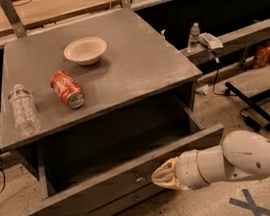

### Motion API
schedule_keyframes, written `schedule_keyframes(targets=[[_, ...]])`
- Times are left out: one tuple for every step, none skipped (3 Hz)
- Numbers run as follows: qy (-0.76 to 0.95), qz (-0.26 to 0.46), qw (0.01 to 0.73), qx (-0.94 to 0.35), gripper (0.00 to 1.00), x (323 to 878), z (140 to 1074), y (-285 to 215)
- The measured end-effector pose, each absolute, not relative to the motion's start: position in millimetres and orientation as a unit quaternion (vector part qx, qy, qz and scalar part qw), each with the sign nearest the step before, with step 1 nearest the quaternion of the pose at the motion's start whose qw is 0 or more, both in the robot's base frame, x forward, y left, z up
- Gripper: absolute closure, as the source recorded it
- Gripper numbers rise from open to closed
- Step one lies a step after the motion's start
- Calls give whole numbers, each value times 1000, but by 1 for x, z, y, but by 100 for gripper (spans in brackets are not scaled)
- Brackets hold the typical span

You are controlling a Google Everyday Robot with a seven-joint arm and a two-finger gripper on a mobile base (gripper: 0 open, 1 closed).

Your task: Close top drawer

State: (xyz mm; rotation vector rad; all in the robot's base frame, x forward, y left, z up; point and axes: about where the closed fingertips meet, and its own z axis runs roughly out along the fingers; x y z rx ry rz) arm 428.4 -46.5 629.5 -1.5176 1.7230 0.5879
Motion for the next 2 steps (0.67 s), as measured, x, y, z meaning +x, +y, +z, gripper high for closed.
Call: schedule_keyframes(targets=[[693, 217, 366, -583, 100, 441, 610, -48], [718, 194, 364, -560, 100, 478, 594, -55]])
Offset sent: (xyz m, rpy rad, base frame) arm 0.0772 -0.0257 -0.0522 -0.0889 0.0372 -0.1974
